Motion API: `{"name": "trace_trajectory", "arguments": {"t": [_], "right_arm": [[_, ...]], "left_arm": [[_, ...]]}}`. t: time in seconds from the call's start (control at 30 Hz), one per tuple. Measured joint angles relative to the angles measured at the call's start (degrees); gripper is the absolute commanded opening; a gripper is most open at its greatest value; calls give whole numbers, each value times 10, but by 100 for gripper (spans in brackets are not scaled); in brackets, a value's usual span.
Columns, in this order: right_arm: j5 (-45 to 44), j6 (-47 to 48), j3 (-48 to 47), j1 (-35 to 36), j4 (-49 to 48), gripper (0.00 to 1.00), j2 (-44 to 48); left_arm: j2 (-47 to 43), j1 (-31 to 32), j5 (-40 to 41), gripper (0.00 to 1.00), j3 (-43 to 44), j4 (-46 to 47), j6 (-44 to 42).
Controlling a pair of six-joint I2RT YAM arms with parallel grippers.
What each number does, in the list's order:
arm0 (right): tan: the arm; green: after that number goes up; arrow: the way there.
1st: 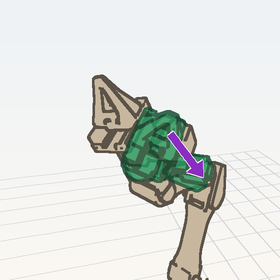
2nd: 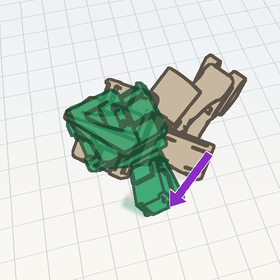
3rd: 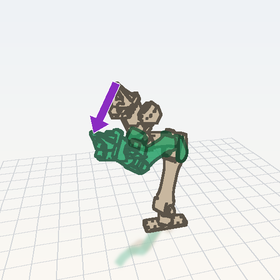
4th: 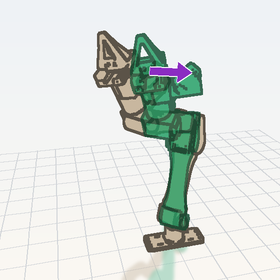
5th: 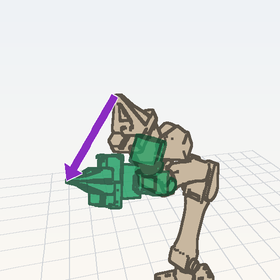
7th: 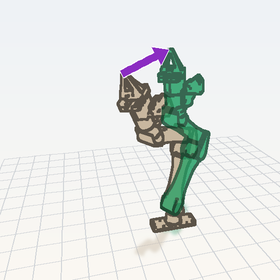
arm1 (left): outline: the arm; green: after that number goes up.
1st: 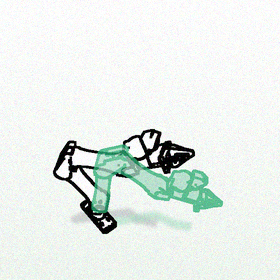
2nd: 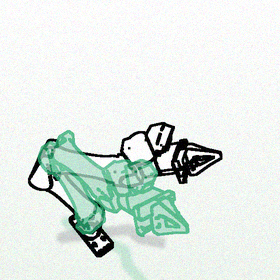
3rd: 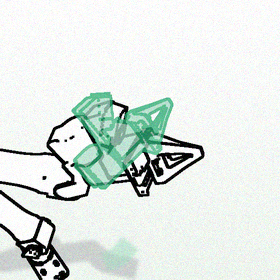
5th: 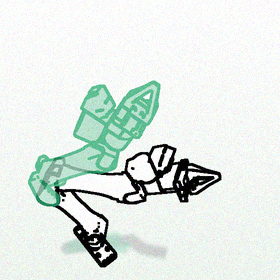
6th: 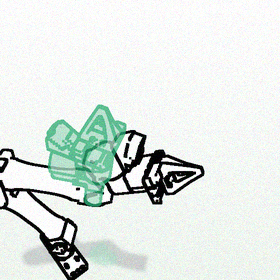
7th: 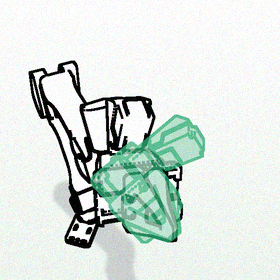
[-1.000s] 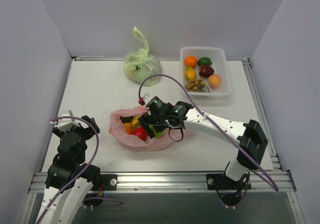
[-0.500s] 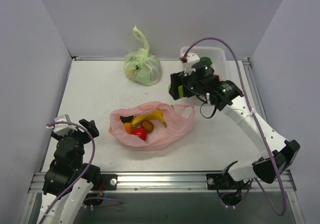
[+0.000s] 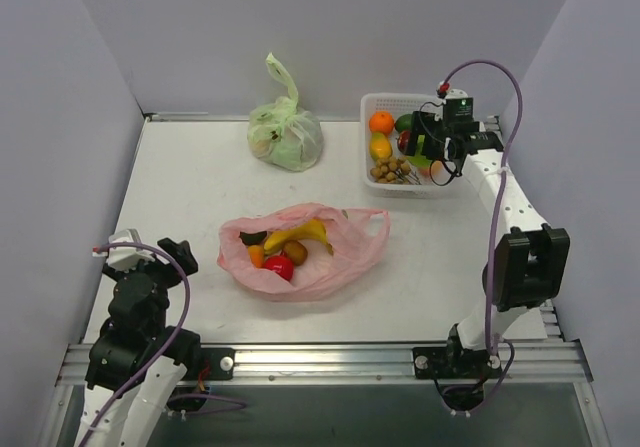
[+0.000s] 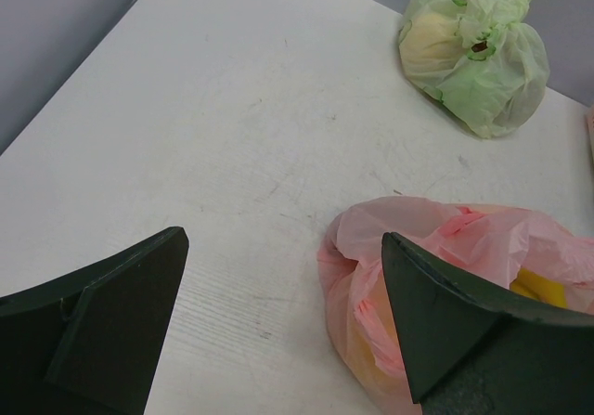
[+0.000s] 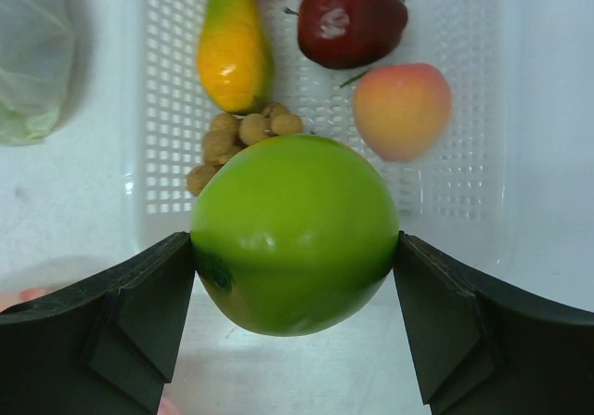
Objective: Untie the knot of the plastic bag and take out the fruit
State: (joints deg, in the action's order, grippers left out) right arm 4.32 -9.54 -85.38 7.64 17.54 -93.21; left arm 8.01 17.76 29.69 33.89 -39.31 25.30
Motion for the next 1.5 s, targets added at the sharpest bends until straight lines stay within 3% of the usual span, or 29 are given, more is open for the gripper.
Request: {"name": "trace_trajectory", "arguments": {"t": [0.2,0.23,0.33,0.43,0.67,0.77,0.93,1.13,1.5], "right_arm": [[-2,-26,10,-54,-21,62,-79],[-2,-28,10,-60,-23,72,-89],[-1,-35,10,-76,-33,89,-118],[3,-40,10,-78,-35,100,-135],[11,-40,17,-67,-36,100,-102],[10,-36,37,-51,-30,100,-42],[22,-22,70,21,-21,96,78],[51,-17,114,167,-15,92,184],[82,-70,185,399,-61,90,142]], "left_arm": [[4,-6,0,96,0,0,0],[6,-7,0,96,0,-1,0],[11,-11,0,96,0,-1,0],[18,-19,-3,96,0,-1,0],[24,-33,-21,96,0,0,0],[27,-37,-28,96,0,0,0],[29,-37,-34,96,0,1,0],[30,-37,-38,96,0,1,0],[51,-37,-49,96,0,1,0]]}}
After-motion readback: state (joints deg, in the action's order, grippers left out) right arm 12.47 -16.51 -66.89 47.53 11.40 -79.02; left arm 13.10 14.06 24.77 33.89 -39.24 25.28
